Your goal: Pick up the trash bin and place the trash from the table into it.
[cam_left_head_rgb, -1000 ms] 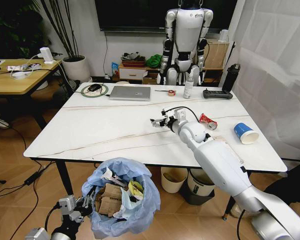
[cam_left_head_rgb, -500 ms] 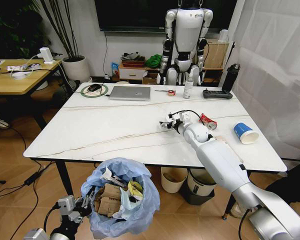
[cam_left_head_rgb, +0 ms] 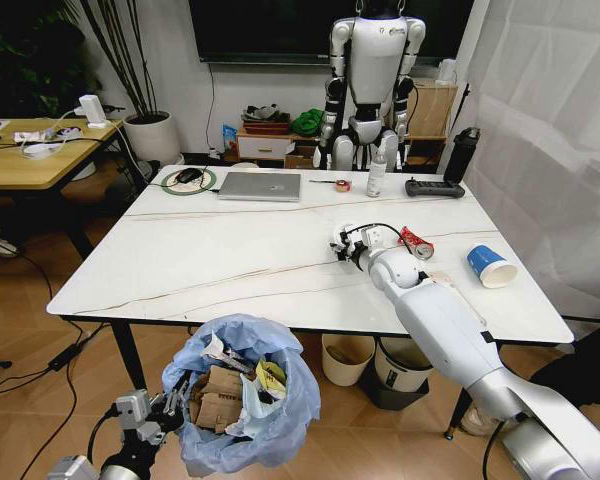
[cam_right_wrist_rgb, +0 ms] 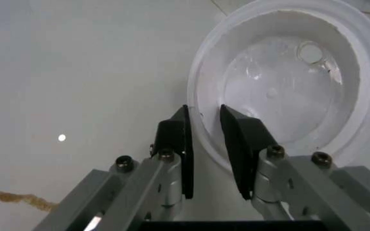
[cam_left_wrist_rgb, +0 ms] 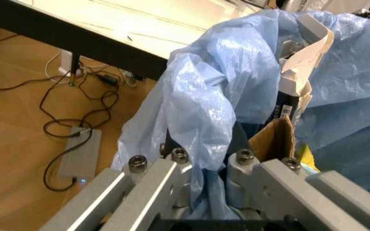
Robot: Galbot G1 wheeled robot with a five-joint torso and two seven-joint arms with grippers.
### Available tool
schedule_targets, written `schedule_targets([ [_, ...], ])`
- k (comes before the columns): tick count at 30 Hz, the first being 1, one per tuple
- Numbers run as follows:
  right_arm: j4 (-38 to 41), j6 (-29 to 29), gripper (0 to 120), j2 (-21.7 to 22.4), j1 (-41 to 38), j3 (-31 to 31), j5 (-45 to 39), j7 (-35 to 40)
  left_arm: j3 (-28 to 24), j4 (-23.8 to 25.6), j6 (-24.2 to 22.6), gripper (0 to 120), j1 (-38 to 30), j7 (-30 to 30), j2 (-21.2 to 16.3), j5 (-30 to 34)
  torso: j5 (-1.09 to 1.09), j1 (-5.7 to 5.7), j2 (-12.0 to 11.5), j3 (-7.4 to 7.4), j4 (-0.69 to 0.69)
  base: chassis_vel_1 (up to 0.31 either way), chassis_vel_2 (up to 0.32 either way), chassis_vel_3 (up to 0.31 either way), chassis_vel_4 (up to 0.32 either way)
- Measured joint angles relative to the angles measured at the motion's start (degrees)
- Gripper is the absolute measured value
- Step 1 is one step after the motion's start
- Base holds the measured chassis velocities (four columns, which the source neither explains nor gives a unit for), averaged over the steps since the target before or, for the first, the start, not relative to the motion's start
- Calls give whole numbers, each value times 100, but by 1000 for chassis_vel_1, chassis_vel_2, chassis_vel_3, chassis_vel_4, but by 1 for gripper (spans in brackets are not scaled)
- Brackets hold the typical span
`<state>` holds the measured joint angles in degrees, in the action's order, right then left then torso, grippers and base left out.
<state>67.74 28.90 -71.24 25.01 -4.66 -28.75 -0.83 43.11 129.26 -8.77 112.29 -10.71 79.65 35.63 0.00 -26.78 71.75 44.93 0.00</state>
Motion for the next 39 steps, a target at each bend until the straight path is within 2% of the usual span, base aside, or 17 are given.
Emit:
schedule_targets([
  [2,0,0,16,1,1,0,2,1,0,0,0,1,0,0,0,0,0,0,0,0,0,0,0,0,0],
  [5,-3,-5,1,5,10,6,18,7,-6,-6,0,1,2,1,3,0,0,0,0,0,0,0,0,0,0],
  [15,183,4,0,93,72,60,-43,7,-22,-36,3,1,-5,1,3,-5,1,1,0,0,0,0,0,0,0],
  [20,1286,102,0,583,362,87,-569,-1,-14,-41,5,1,-16,1,-6,-4,0,0,0,0,0,0,0,0,0],
  [22,1456,132,0,659,408,91,-669,0,-13,-41,5,1,-17,1,-7,-4,2,0,0,0,0,0,0,0,0],
  [28,3778,378,0,1477,949,64,-1839,260,-1,-42,6,1,-26,1,40,-2,1,1,0,0,1,0,0,0,0],
  [29,3778,378,0,1477,949,64,-1839,260,-1,-42,6,1,-26,1,40,-2,1,1,0,0,1,0,0,0,0],
  [34,5562,444,0,1957,1497,-394,-2549,439,1,-42,8,1,-40,1,77,-4,0,1,0,-1,1,0,0,0,0],
  [39,6157,333,0,2076,1901,-935,-2567,440,3,-42,7,1,-55,7,88,-5,0,1,0,-1,0,0,0,0,0],
])
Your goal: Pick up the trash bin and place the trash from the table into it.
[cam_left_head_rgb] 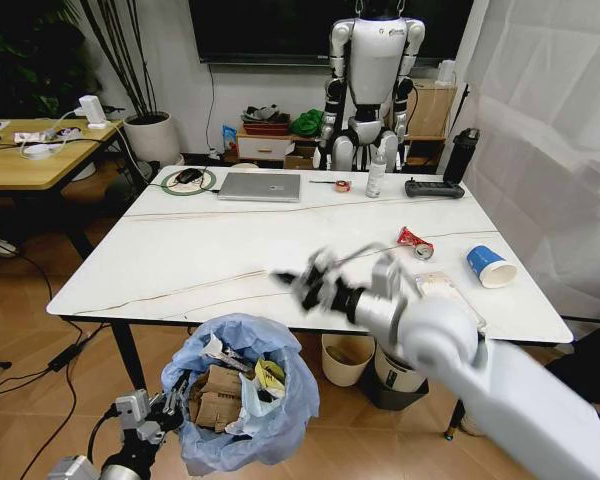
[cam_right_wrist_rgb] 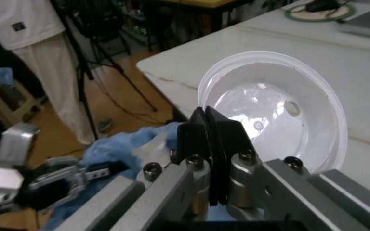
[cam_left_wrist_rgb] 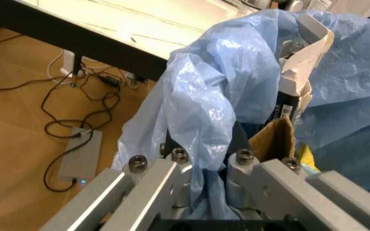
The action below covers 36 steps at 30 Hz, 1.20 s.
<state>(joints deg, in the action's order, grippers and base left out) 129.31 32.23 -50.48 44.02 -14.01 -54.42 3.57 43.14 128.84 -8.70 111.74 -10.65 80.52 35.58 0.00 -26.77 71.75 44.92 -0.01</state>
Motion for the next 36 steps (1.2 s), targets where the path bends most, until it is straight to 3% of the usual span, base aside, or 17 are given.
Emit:
schedule_targets([
  [9,208,-144,2,77,604,-444,-3,-7,9,19,-8,1,-4,6,19,-6,0,0,0,0,1,0,0,0,0],
  [11,189,-146,11,63,720,-438,49,10,1,19,-13,1,-18,7,19,-8,0,-1,-1,1,0,0,0,0,0],
  [13,188,-146,11,62,724,-437,52,11,-1,17,-13,1,-19,7,19,-8,0,-1,-1,1,0,0,0,0,0],
  [17,99,-179,33,-10,844,-249,141,169,-42,-33,-17,1,-37,8,-3,-14,0,-1,-1,1,-1,0,0,0,0],
  [20,69,-216,41,-8,886,-97,161,192,-50,-56,-17,1,-50,8,-28,-15,0,-1,-1,1,0,0,0,0,0],
  [24,15,-403,54,17,946,331,80,414,-79,-91,-17,1,-54,7,-88,-15,1,-1,-1,1,-1,0,0,0,0],
  [27,-189,-1208,69,153,1208,803,199,716,-133,-156,-17,1,-83,1,-126,-41,1,-1,-1,1,-1,0,0,0,0],
  [29,-255,-1369,71,195,1338,999,275,765,-147,-168,-16,1,-87,-3,-137,-48,1,-1,-1,1,-1,0,0,0,0],
  [35,-733,-1882,98,288,2809,2776,908,641,-197,-264,30,1,-130,-60,-287,-96,0,-1,-1,1,1,0,0,0,0],
  [36,-733,-1882,98,288,2809,2776,908,641,-197,-264,30,1,-130,-60,-287,-96,0,-1,-1,1,1,0,0,0,0],
])
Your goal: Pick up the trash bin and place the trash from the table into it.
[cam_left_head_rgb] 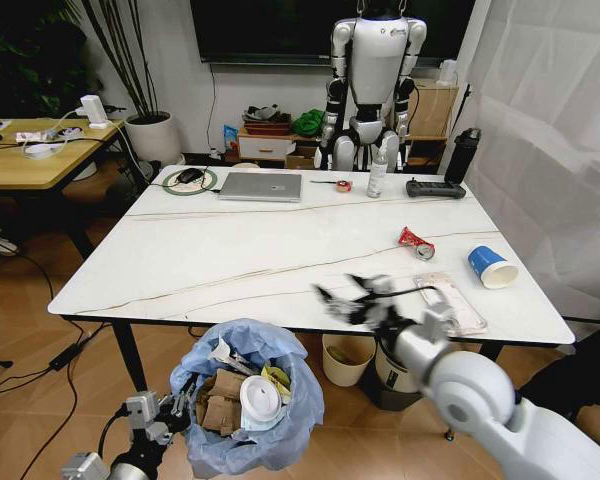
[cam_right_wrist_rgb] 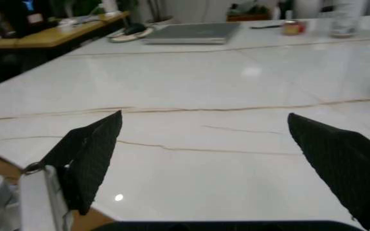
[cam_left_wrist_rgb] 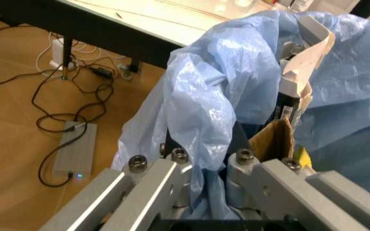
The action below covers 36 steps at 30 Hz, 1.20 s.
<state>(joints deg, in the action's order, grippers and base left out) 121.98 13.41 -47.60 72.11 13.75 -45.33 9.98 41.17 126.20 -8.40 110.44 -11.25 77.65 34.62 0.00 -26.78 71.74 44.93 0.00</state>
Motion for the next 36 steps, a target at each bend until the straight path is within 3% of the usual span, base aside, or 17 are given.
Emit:
schedule_targets([
  [7,-601,-1177,100,-433,957,1139,887,-611,-102,-50,21,1,-26,-25,-83,1,-1,0,0,0,1,0,0,0,0],
  [11,-903,-1620,100,-1346,1629,2111,1421,-793,-150,-156,40,1,-68,-65,-215,31,1,0,0,0,0,0,0,0,0],
  [12,-903,-1636,100,-1393,1660,2145,1432,-804,-151,-158,40,1,-70,-65,-225,44,1,0,0,0,0,0,0,0,0],
  [14,-847,-1878,100,-2041,2103,2670,1626,-991,-180,-173,41,1,-92,-69,-317,160,1,0,0,0,0,0,0,0,0],
  [18,-597,-2086,100,-2547,2606,3158,1758,-1251,-304,-273,50,1,-105,-98,-436,165,-3,0,0,-1,1,0,0,0,0],
  [26,-508,-2249,100,-3059,2843,3315,1779,-1527,-643,-570,114,1,-142,-176,-633,172,-1,0,0,0,-1,0,0,0,0],
  [36,-602,-2309,100,-3155,2775,3340,1720,-1702,-890,-677,165,1,-122,-222,-614,37,-1,1,1,0,-1,-4,-4,3,6],
])
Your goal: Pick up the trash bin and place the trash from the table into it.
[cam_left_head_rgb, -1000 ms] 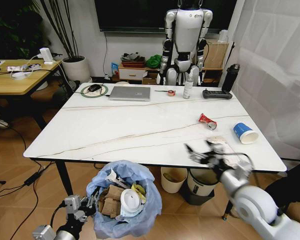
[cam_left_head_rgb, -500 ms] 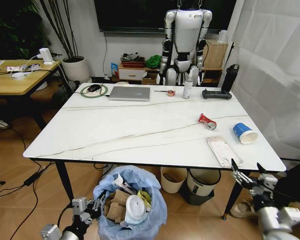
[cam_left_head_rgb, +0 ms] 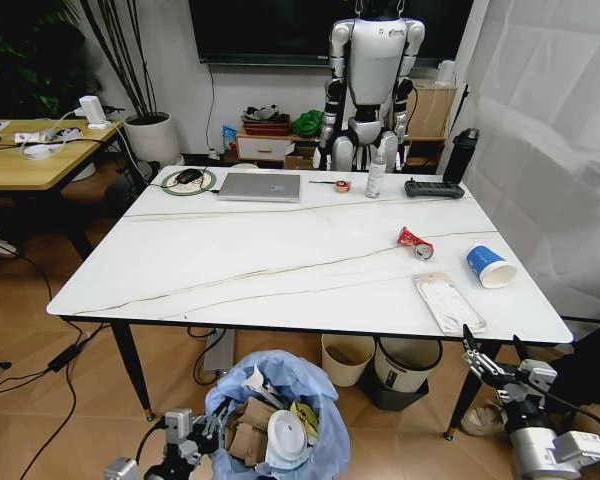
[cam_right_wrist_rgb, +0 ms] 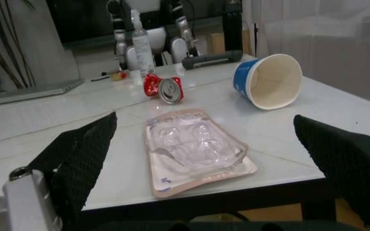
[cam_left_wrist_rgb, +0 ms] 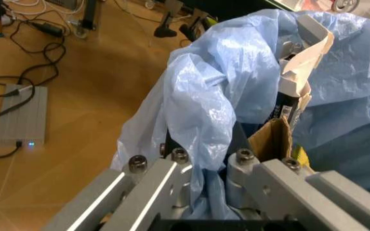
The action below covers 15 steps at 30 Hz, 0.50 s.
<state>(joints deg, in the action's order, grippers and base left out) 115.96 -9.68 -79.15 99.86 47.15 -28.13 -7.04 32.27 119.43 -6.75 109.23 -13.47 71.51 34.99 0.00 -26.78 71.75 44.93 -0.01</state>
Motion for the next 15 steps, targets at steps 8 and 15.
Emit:
schedule_targets([
  [8,-23,-18,100,36,-51,27,-48,-85,-5,34,6,1,-7,-3,9,-19,0,-1,0,0,0,-108,-101,106,105],
  [15,-70,-38,100,27,-85,1,-44,-141,-91,36,28,1,17,-26,29,-115,3,0,0,0,0,-145,-145,144,158],
])
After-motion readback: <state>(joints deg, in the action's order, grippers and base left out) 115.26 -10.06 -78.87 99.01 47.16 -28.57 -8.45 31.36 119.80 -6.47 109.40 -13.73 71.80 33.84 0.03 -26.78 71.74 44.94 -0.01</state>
